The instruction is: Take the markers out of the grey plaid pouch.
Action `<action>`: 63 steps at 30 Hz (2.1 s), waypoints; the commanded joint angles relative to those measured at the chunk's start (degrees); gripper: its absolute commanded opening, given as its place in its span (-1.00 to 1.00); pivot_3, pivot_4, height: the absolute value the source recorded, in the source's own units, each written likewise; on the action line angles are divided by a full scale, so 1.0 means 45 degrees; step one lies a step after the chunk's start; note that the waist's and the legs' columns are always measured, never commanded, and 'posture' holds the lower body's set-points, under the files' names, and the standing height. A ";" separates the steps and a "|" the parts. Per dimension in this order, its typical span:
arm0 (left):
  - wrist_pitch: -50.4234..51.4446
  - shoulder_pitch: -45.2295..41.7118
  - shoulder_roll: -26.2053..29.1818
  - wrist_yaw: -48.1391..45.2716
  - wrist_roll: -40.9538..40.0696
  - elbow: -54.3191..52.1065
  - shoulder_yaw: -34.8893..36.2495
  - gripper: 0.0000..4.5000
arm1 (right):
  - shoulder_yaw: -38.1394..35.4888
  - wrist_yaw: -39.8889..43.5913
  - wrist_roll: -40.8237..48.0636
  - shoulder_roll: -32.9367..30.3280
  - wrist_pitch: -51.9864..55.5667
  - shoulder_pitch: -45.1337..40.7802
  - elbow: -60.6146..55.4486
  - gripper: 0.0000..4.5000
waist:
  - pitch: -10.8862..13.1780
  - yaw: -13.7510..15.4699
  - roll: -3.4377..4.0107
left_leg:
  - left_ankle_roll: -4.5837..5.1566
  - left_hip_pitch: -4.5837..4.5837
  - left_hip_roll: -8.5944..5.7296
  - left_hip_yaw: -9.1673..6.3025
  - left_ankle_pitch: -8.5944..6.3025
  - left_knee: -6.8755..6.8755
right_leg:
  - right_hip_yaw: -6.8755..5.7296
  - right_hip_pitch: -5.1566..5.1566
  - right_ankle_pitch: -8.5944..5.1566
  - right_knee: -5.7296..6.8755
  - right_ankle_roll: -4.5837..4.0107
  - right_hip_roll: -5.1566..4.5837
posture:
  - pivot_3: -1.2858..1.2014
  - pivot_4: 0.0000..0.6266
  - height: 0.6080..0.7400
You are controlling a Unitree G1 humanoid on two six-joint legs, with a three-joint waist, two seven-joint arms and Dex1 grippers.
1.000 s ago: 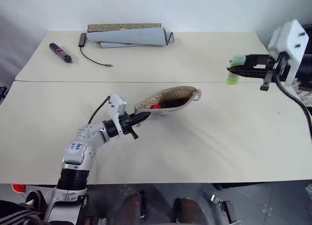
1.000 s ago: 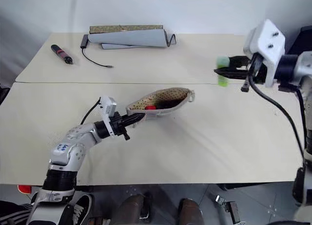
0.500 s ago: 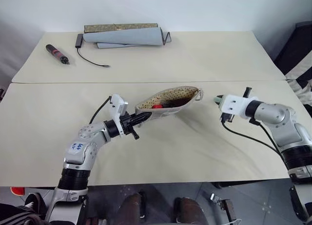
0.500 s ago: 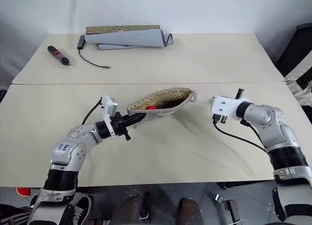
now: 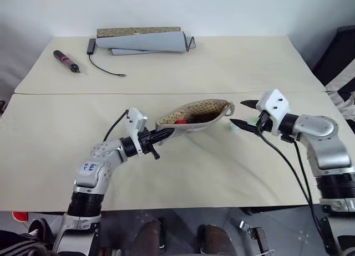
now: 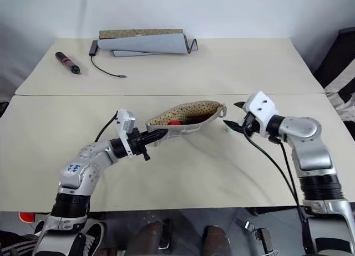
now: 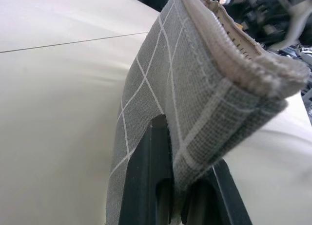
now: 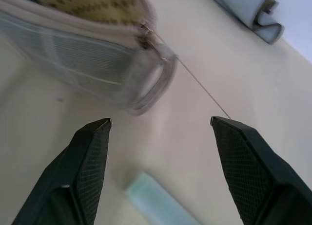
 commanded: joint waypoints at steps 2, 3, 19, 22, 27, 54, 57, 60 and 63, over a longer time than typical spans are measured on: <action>-0.0066 -0.0083 -0.0072 -0.0095 -0.0227 -0.0403 0.0039 -1.00 | -0.1002 0.0254 0.1389 -0.0409 0.1288 -0.0954 -0.1626 0.51 | 0.0000 0.0025 0.0000 | -0.0035 0.0001 -0.0002 0.0004 -0.0026 0.0000 | 0.0003 -0.0002 0.0003 -0.0010 0.0002 -0.0003 | 0.03 -0.52 1.00; -0.0061 -0.0095 -0.0078 -0.0106 -0.0215 -0.0383 0.0011 -1.00 | -0.0967 0.0227 0.1679 -0.0291 0.1605 -0.1455 -0.1965 0.51 | 0.0000 0.0024 0.0001 | -0.0042 0.0001 -0.0002 0.0008 -0.0030 0.0000 | 0.0005 -0.0008 0.0004 -0.0011 0.0002 -0.0004 | 0.03 -0.52 1.00; 0.0235 -0.0120 -0.0125 -0.0119 -0.0273 -0.0726 -0.0239 -1.00 | 0.2826 0.0340 -0.0013 0.1313 0.0485 -0.2355 -0.3054 0.34 | -0.0004 -0.0075 -0.0008 | -0.0011 -0.0003 0.0032 0.0064 -0.0025 -0.0003 | 0.0022 -0.0038 0.0023 0.0012 -0.0022 0.0020 | 0.03 -0.52 1.00; 0.0279 -0.0069 -0.0132 -0.0097 -0.0267 -0.0816 -0.0230 -1.00 | 0.2816 0.0341 -0.0357 0.1360 0.0141 -0.2335 -0.2757 -0.04 | -0.0004 -0.0098 -0.0008 | -0.0013 0.0001 0.0039 0.0064 -0.0022 -0.0003 | 0.0023 -0.0040 0.0022 0.0017 -0.0022 0.0026 | 0.03 -0.52 1.00; 0.0382 -0.0013 -0.0174 -0.0071 -0.0301 -0.0964 -0.0255 -1.00 | 0.2510 0.0500 -0.0125 0.1413 0.0345 -0.2416 -0.2774 -0.33 | -0.0004 -0.0102 -0.0008 | -0.0014 0.0002 0.0042 0.0068 -0.0023 -0.0003 | 0.0030 -0.0042 0.0022 0.0017 -0.0023 0.0026 | 0.03 -0.52 1.00; 0.1879 -0.0382 -0.0029 -0.0660 -0.1158 -0.1091 -0.0246 -1.00 | 0.4803 0.2726 -0.3641 0.1288 -0.3528 -0.3255 -0.0532 -0.33 | -0.0004 -0.0102 -0.0008 | -0.0017 0.0011 0.0051 0.0087 -0.0022 0.0001 | 0.0043 -0.0044 0.0023 0.0021 -0.0024 0.0029 | 0.03 -0.52 1.00; 0.1950 -0.0314 0.0063 -0.0745 -0.1232 -0.1147 -0.0225 -1.00 | 0.4867 0.2939 -0.4046 0.1017 -0.4115 -0.3274 -0.0385 -0.15 | -0.0004 -0.0108 -0.0008 | -0.0018 0.0012 0.0050 0.0088 -0.0022 0.0001 | 0.0046 -0.0046 0.0023 0.0023 -0.0025 0.0029 | 0.03 -0.52 1.00; 0.2032 -0.0302 0.0113 -0.0844 -0.1335 -0.1153 -0.0198 -1.00 | 0.4946 0.3056 -0.4234 0.1063 -0.4417 -0.3309 -0.0195 -0.08 | -0.0004 -0.0122 -0.0008 | -0.0019 0.0013 0.0051 0.0089 -0.0022 0.0002 | 0.0046 -0.0047 0.0023 0.0024 -0.0025 0.0031 | 0.03 -0.52 1.00; 0.2026 -0.0333 0.0084 -0.0844 -0.1377 -0.1163 -0.0216 -1.00 | 0.4983 0.2865 -0.4275 0.1468 -0.4419 -0.3234 -0.0261 -0.08 | -0.0004 -0.0126 -0.0008 | -0.0019 0.0013 0.0051 0.0091 -0.0022 0.0002 | 0.0047 -0.0047 0.0023 0.0024 -0.0025 0.0031 | 0.03 -0.52 1.00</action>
